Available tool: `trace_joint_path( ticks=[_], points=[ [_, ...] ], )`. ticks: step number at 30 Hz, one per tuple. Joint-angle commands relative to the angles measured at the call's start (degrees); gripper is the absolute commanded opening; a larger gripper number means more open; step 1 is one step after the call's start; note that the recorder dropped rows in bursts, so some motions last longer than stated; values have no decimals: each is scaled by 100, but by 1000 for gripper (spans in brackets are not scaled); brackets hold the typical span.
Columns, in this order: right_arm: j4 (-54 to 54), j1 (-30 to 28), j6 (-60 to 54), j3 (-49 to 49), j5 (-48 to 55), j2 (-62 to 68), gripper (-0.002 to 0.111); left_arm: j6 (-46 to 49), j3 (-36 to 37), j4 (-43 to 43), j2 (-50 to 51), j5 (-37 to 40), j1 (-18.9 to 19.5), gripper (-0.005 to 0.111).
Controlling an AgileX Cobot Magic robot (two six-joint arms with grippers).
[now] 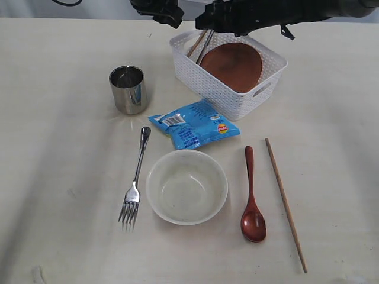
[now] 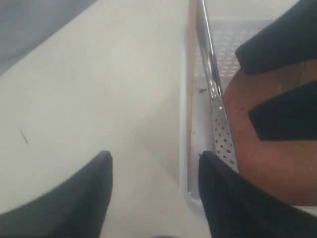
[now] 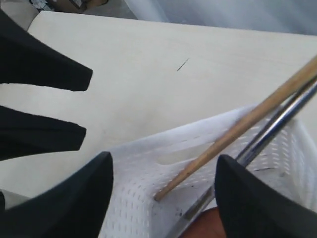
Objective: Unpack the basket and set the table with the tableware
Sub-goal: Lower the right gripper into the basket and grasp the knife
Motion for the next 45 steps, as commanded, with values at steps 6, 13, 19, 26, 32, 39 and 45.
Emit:
trace_joint_path(
  ticks=[6, 13, 19, 26, 32, 39, 45],
  points=[
    [-10, 3, 406, -27, -605, 289, 57, -11, 21, 155, -37, -23, 151, 50],
    [218, 3, 233, -85, -673, 483, 57, -24, 21, 132, -37, -21, 243, 50],
    [230, 63, 288, -387, -558, 751, 57, -25, 21, 119, -37, 5, 243, 50],
    [274, 79, 288, -460, -560, 831, 48, -25, 21, 119, -37, 29, 243, 50],
    [274, 79, 301, -460, -560, 831, 30, -25, 21, 119, -37, 29, 243, 50],
    [-86, 79, 957, -460, -631, 831, 21, -3, 21, 119, -37, 46, 243, 50],
    [-329, 333, 1277, -460, -654, 831, 33, -3, 21, 119, -37, 46, 243, 50]
  ],
)
